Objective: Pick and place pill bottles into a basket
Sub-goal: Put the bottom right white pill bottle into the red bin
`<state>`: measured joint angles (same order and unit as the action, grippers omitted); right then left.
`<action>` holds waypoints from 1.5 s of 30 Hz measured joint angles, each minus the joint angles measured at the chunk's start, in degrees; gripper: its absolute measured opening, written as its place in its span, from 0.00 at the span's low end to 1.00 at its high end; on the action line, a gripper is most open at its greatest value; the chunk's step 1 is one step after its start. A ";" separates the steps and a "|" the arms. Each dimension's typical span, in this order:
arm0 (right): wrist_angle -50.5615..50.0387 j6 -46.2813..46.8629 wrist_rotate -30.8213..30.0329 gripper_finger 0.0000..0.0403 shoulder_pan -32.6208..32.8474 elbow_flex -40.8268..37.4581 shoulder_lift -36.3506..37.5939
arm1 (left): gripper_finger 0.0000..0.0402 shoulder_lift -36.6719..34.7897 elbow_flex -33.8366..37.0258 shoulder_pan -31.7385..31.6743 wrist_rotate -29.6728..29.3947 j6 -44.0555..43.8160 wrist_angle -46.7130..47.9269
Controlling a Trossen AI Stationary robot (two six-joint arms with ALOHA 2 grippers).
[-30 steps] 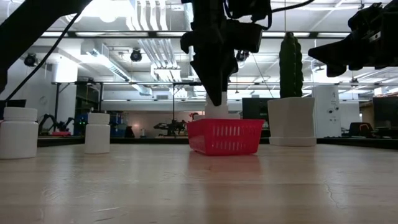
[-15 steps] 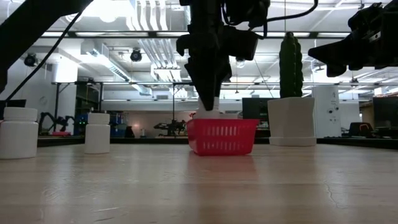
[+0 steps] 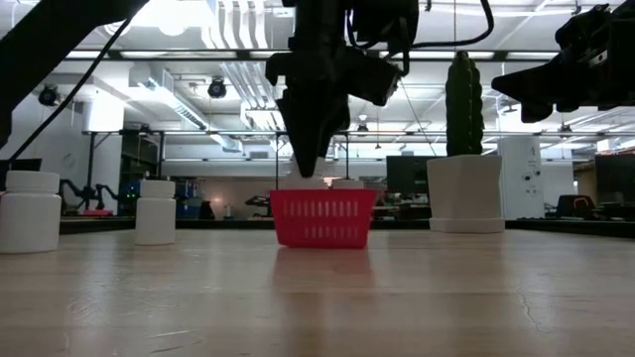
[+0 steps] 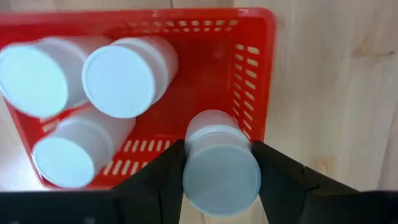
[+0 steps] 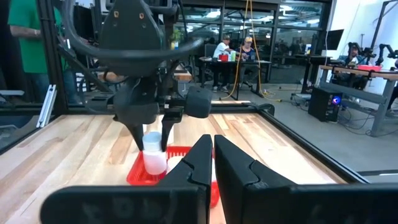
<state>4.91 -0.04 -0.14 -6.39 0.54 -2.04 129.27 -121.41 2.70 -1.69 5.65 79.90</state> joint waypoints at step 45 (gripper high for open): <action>0.00 -0.02 0.00 0.02 0.00 0.00 0.00 | 0.37 -8.55 15.13 0.30 0.86 4.21 -20.58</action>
<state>4.91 -0.05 -0.14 -6.39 0.54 -2.04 120.73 -106.28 3.00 -0.84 9.86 59.33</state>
